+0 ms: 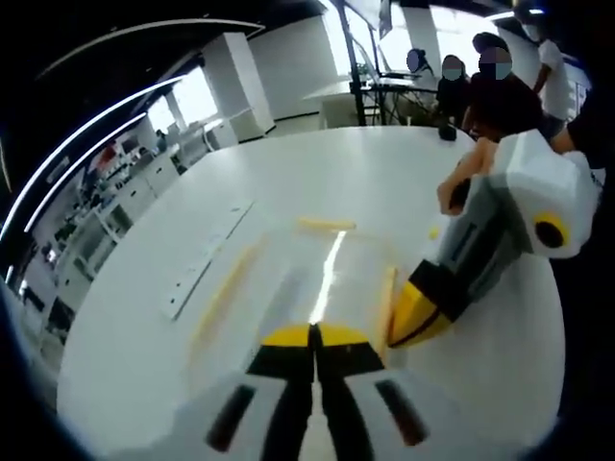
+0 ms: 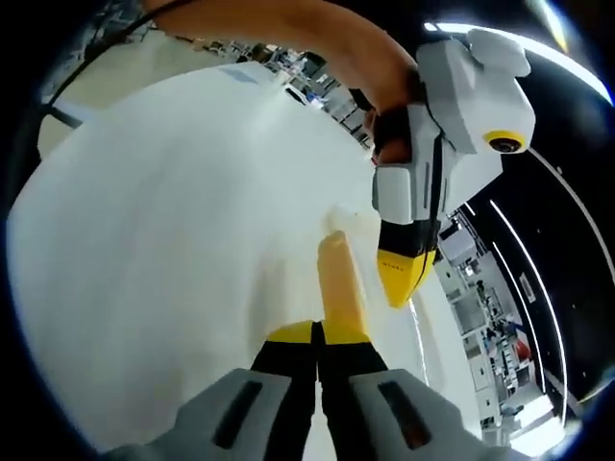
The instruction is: Snap each plastic latch of the storage box into its locked position after aligning the lid with the box until every specified latch is closed and the lid sits flush.
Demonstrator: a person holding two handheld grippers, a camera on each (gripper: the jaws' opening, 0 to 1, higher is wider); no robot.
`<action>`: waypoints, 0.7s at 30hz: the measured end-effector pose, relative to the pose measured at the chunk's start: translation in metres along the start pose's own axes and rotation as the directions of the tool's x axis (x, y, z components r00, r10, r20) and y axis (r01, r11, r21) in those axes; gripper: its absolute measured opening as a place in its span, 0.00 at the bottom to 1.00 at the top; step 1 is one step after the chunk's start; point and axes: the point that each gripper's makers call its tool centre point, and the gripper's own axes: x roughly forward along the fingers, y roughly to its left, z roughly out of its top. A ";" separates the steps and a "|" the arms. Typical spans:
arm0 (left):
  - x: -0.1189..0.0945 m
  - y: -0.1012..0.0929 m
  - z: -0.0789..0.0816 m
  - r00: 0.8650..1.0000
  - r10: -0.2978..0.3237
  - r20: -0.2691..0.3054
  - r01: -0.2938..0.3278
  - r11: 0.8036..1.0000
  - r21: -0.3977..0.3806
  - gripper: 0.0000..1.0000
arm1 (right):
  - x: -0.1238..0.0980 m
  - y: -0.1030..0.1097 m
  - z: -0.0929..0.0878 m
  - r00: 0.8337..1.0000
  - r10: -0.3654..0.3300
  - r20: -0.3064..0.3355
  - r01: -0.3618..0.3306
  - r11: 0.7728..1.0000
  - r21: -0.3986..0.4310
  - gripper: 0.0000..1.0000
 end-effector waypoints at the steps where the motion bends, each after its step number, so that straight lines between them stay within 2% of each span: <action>1: 0.000 0.000 0.000 1.000 0.000 0.001 0.000 1.000 -0.002 0.00 | 0.000 -0.001 0.000 1.000 0.004 0.002 -0.004 1.000 0.014 0.00; 11: -0.002 0.001 0.000 1.000 0.003 -0.008 -0.003 1.000 0.006 0.00 | 0.002 0.000 0.001 1.000 0.011 0.006 -0.011 1.000 0.014 0.00; 21: -0.004 0.002 -0.003 1.000 0.004 0.028 -0.003 1.000 -0.027 0.00 | 0.004 0.002 0.001 1.000 -0.001 -0.019 0.000 1.000 -0.025 0.00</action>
